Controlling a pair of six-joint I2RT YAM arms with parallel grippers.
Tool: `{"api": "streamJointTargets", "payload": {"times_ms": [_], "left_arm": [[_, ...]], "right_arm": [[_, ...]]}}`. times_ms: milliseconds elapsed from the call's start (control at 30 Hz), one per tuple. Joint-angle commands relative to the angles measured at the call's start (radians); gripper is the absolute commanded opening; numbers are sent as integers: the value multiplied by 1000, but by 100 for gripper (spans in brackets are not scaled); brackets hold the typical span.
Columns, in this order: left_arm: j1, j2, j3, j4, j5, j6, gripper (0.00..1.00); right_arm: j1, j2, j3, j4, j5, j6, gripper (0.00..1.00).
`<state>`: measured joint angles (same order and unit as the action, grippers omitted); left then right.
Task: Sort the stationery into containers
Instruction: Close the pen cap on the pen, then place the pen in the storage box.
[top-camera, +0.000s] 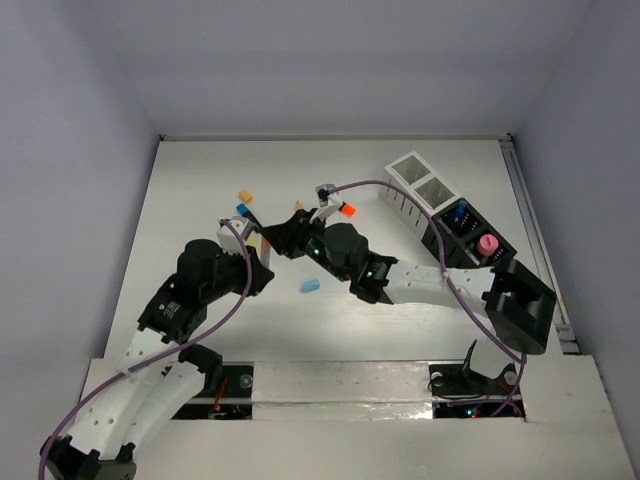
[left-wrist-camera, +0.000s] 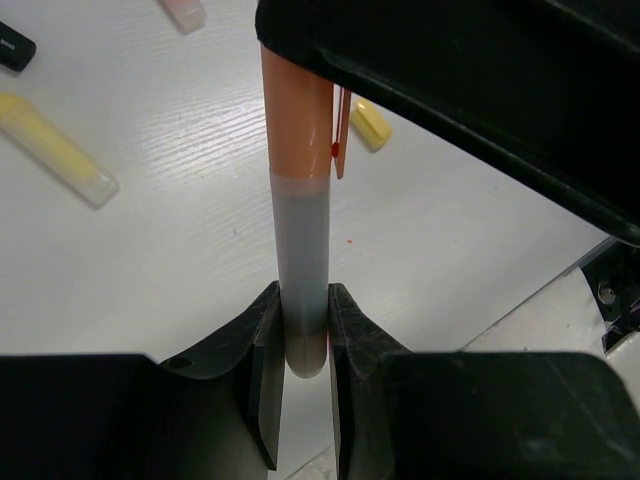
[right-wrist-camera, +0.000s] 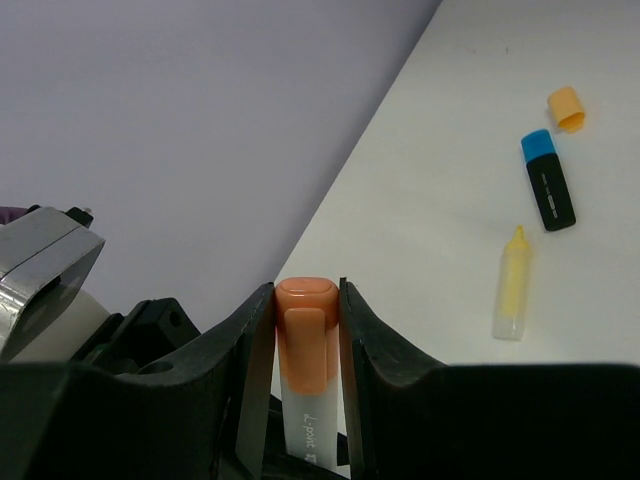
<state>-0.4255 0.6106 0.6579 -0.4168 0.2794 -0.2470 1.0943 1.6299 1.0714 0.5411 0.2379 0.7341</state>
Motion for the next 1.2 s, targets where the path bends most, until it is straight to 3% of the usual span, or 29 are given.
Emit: {"api": "streamJointTargets", "payload": {"times_ms": [0, 300, 433, 533, 567, 767, 967, 1167], "left_arm": [[27, -35, 37, 389, -83, -3, 0], [45, -31, 29, 408, -32, -15, 0], [45, -18, 26, 405, -10, -18, 1], [45, -15, 26, 403, 6, -15, 21], [45, -20, 25, 403, 7, -12, 33], [45, -34, 20, 408, 33, -6, 63], [45, -41, 20, 409, 60, 5, 73], [45, -54, 20, 401, 52, 8, 79]], "right_arm": [[113, 31, -90, -204, -161, 36, 0], [122, 21, -91, -219, -105, 33, 0], [50, 12, -13, -239, -84, -2, 0], [-26, 21, 53, -230, -97, -19, 0], [-43, 25, 70, -231, -98, -24, 0], [-195, 44, 180, -213, -104, -18, 0], [-324, 44, 255, -230, -62, -38, 0], [-476, -63, 197, -276, 52, -165, 0]]}}
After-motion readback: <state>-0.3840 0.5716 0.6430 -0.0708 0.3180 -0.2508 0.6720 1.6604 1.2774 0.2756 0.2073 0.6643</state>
